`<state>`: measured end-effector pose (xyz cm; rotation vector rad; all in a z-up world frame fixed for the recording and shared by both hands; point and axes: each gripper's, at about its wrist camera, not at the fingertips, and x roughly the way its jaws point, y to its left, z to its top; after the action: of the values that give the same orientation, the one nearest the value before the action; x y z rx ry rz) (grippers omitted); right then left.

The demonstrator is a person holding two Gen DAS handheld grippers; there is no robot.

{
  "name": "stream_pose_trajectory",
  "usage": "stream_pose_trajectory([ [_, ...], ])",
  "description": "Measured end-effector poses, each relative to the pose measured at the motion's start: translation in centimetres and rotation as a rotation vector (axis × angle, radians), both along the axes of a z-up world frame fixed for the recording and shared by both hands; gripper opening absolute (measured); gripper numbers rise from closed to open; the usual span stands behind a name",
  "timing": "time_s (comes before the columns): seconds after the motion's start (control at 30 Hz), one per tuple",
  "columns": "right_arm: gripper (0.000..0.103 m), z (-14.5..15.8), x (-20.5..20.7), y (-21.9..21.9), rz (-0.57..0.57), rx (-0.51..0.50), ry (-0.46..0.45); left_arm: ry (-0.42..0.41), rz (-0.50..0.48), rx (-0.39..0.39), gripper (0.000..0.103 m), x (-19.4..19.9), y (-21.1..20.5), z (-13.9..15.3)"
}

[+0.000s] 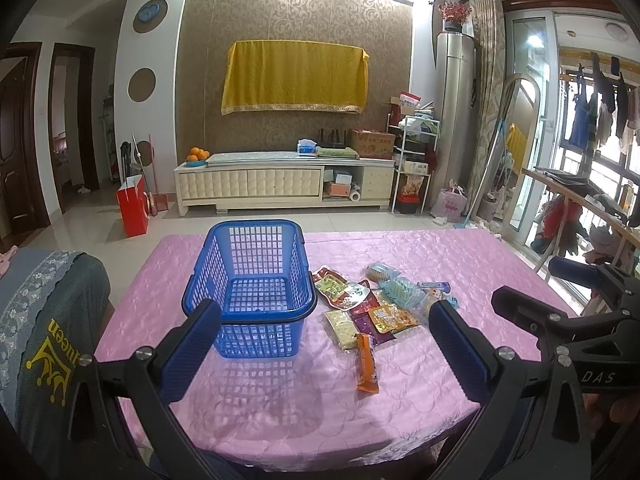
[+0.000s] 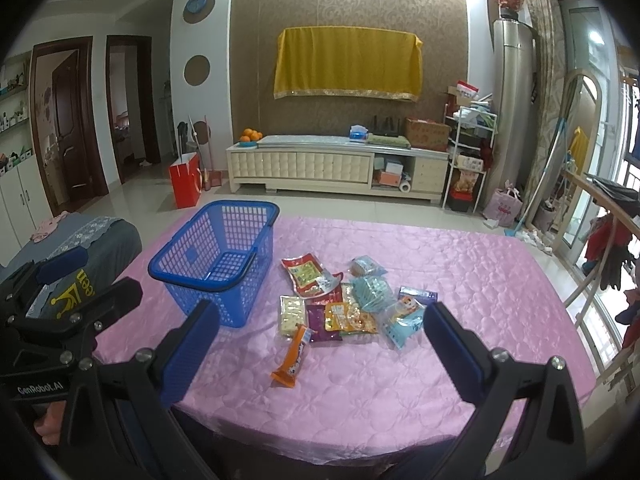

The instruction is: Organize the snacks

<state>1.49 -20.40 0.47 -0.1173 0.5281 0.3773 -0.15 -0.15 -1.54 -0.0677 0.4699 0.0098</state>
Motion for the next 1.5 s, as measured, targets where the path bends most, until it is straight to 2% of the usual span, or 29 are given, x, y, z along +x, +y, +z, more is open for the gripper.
stream_pose_trajectory([
  [0.57, 0.103, 0.9, 1.1, -0.5, 0.003, 0.024, -0.015, 0.015, -0.007, 0.015, 0.103, 0.9, 0.1, 0.1],
  [0.7, 0.103, 0.9, 2.1, -0.6, -0.016, -0.010, -0.019, 0.039, -0.011, 0.029, 0.103, 2.3, -0.2, 0.3],
  [0.87, 0.103, 0.7, 3.6, -1.7, -0.010, -0.011, -0.024, 0.086, -0.047, -0.003, 0.103, 4.3, -0.8, 0.4],
  [1.03, 0.103, 0.2, 5.1, -2.8, -0.066, -0.051, -0.068, 0.130, -0.086, -0.004, 0.103, 6.6, -1.9, -0.1],
  [1.23, 0.103, -1.8, 8.9, -4.8, -0.060, -0.002, 0.083, 0.199, -0.117, 0.013, 0.102, 9.5, -3.8, -1.6],
  [1.5, 0.103, -5.6, 12.5, -6.4, -0.089, 0.001, 0.218, 0.307, -0.156, 0.006, 0.102, 13.6, -5.8, -5.3],
])
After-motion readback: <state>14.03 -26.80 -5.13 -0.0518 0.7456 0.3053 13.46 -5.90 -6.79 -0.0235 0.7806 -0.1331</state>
